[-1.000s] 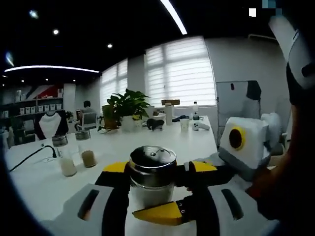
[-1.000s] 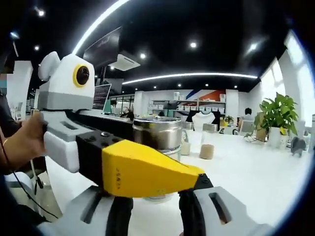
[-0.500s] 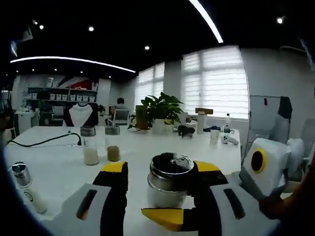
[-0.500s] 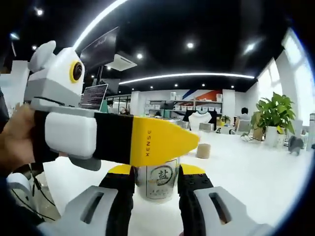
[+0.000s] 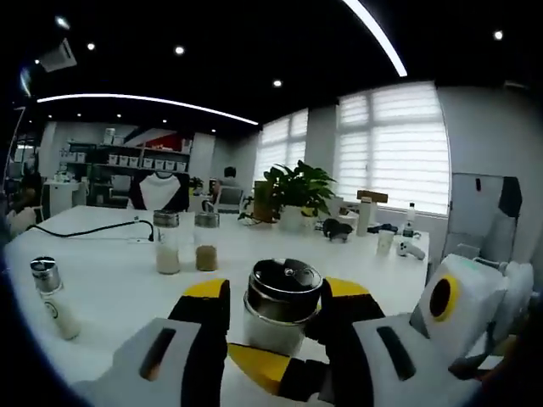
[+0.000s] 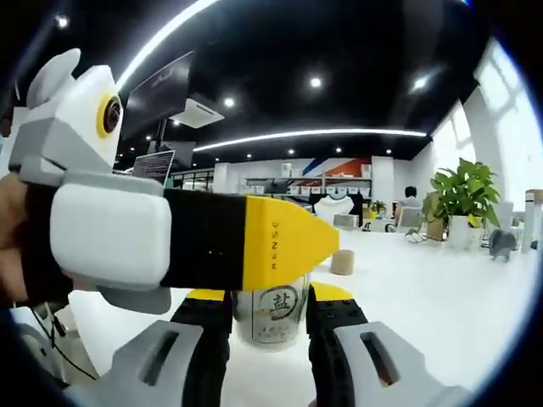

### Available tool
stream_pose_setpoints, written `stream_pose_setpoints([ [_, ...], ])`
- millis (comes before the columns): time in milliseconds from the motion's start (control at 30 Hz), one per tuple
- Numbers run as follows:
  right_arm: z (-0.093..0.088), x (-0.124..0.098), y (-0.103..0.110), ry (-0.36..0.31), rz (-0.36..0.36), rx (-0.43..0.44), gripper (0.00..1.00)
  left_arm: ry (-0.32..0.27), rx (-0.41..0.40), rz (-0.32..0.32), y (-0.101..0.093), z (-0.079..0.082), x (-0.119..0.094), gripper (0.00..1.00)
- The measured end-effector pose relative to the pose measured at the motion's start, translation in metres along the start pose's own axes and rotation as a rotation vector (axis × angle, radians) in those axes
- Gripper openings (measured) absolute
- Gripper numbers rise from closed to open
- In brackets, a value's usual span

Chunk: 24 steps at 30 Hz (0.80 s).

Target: Rotate the seasoning bottle until the label or dispensing opening points toward the visible target arrow and the bottle remains upright within the marked orientation range

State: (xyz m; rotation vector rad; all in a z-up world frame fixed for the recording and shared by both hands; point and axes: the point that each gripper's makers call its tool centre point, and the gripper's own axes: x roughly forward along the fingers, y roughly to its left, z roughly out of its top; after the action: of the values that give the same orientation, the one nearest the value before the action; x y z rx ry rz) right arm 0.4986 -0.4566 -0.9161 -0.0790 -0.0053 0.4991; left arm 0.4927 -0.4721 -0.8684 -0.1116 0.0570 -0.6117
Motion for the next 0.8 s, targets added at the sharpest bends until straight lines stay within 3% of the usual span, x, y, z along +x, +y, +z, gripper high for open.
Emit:
stream_pose_setpoints([
  [167, -0.003, 0.002, 0.003, 0.003, 0.007, 0.007, 0.32, 0.002, -0.001, 0.007, -0.001, 0.000, 0.002, 0.44],
  [400, -0.003, 0.003, 0.005, 0.010, 0.010, -0.003, 0.32, 0.013, 0.035, 0.070, 0.002, -0.005, 0.005, 0.45],
  [533, -0.003, 0.002, 0.004, 0.013, 0.007, -0.003, 0.32, -0.002, 0.043, 0.097, 0.009, -0.004, 0.005, 0.38],
  [800, -0.004, 0.000, 0.003, 0.013, 0.015, 0.011, 0.32, -0.010, 0.010, 0.067, 0.012, -0.005, 0.007, 0.37],
])
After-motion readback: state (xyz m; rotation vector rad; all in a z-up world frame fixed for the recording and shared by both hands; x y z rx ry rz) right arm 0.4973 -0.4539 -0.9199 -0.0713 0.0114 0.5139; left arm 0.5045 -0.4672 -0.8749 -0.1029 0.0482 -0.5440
